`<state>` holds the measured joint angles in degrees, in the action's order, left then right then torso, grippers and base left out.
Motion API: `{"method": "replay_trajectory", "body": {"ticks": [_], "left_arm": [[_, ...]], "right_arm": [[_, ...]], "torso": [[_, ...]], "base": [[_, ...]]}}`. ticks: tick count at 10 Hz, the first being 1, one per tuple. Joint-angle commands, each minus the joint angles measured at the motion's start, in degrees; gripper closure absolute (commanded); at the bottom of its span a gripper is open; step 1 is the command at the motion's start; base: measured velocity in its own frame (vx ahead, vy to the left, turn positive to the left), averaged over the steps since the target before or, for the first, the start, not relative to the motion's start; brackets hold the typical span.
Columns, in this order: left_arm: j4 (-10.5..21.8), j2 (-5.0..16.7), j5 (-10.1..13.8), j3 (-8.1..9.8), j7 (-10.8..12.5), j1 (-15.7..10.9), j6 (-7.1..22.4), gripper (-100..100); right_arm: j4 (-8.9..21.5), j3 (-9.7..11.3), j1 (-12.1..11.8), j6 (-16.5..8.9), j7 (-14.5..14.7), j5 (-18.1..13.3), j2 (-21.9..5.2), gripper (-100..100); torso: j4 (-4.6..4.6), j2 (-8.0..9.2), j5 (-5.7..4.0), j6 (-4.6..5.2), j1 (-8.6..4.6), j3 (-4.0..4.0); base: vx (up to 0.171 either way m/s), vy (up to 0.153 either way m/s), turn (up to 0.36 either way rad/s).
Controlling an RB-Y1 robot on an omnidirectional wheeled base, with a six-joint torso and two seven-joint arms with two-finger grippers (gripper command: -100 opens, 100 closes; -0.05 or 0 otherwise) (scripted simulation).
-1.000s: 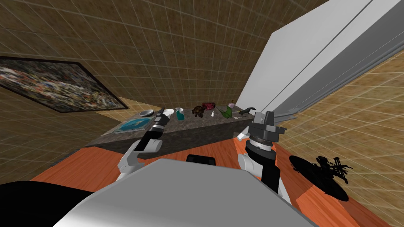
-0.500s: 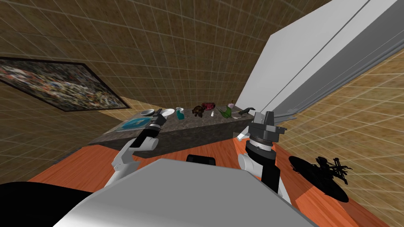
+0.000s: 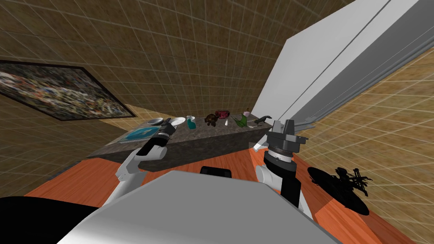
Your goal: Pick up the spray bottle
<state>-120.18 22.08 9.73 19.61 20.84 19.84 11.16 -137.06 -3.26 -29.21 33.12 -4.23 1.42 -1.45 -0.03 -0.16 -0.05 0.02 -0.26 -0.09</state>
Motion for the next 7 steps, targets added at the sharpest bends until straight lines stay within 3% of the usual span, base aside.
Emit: {"method": "replay_trajectory", "body": {"ticks": [1, 7], "left_arm": [[-0.1, 0.3, 0.4, 0.65, 0.4, -0.2, 1.7, -100], [4.3, 2.9, 4.4, 5.89, 2.9, -1.9, 10.2, -100]], "right_arm": [[0.0, 0.0, 0.0, 0.0, 0.0, 0.0, 0.0, 0], [0.0, 0.0, 0.0, 0.0, 0.0, 0.0, 0.0, 0]], "torso": [[0.00, 0.00, 0.00, 0.00, 0.00, 0.00], [-0.06, -0.23, -0.03, 0.01, -0.11, -0.14]], "base": [[0.033, -0.051, -0.010], [0.081, -0.082, -0.068]]}}
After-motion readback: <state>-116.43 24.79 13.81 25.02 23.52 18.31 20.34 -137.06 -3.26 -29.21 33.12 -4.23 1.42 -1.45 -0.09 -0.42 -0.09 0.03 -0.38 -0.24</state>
